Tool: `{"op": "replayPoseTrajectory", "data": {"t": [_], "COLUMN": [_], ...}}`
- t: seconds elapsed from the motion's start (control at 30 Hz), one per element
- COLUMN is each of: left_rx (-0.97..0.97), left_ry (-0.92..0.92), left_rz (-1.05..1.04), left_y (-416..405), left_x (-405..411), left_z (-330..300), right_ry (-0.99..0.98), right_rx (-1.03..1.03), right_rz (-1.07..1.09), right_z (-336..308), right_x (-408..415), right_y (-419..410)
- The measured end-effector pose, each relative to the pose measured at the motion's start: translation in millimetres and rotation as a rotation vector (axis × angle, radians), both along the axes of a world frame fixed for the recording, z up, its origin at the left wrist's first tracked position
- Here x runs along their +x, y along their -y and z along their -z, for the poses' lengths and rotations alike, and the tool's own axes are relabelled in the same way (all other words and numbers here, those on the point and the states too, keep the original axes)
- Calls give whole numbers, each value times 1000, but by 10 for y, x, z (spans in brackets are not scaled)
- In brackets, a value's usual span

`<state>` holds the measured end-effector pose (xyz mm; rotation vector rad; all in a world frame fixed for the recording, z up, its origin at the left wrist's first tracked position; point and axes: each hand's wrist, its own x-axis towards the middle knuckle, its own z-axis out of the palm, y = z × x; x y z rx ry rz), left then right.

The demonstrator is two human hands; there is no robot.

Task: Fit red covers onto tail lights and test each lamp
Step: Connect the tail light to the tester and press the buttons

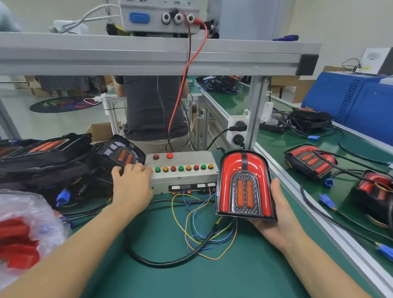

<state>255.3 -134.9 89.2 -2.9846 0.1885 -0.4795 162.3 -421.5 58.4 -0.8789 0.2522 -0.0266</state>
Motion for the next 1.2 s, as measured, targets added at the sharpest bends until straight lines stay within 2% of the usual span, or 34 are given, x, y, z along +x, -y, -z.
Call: {"op": "replayPoseTrajectory", "data": {"t": [0.9,1.1,1.2], "left_rx": [48,24,-50], "left_ry": [27,14,47], "left_rz": [-35,-54,-98], "left_y": [30,62,206], "left_x": [55,15,-77], "left_z": [-76,-82,-77], "right_ry": [13,-1,2], "right_rx": [-45,-55,-51], "right_rz": [-20,-11,-24], "right_z": [-28,-43,-50], "right_x": [1,-14,-4], "right_y": [35,23,21]}}
